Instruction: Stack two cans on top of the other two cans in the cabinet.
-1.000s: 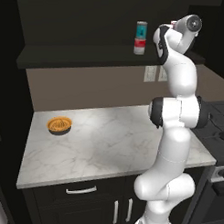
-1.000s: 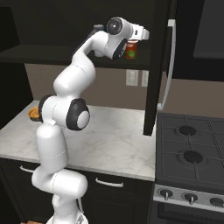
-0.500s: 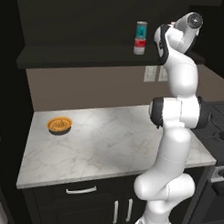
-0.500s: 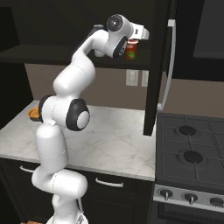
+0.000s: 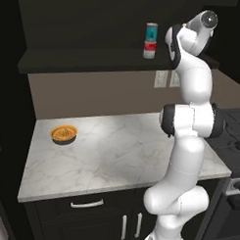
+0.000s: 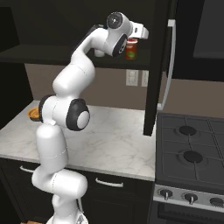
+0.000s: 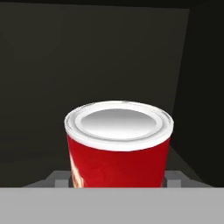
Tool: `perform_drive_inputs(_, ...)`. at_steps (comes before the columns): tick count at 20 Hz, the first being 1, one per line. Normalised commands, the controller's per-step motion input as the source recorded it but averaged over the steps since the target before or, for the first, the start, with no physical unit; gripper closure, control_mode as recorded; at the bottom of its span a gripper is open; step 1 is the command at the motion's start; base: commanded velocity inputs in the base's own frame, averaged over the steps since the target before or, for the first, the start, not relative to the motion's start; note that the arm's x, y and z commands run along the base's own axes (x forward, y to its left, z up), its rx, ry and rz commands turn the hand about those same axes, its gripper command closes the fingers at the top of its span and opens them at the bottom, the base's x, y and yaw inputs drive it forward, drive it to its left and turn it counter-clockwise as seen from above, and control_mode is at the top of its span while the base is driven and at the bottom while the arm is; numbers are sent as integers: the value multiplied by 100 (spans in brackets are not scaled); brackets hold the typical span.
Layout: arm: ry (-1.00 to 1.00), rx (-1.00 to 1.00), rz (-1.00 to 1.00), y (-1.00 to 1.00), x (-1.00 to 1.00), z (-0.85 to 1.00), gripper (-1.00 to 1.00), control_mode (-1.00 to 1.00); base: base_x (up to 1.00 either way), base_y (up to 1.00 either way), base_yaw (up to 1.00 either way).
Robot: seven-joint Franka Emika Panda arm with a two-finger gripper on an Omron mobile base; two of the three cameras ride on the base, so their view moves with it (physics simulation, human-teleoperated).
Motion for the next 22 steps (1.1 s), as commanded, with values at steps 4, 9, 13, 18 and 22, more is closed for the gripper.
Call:
perform_drive_inputs(4,0,0,3,0,4,-16,100,-100,0,0,0)
perform_drive_inputs(9,0,0,3,0,4,-18,100,-100,0,0,0)
perform_drive_inputs(13,0,0,2,0,4,-17,100,-100,0,0,0)
perform_drive_inputs(18,0,0,2,0,2,-19,-100,-100,0,0,0)
perform_drive_inputs(22,0,0,1,0,3,-19,-100,-100,0,0,0)
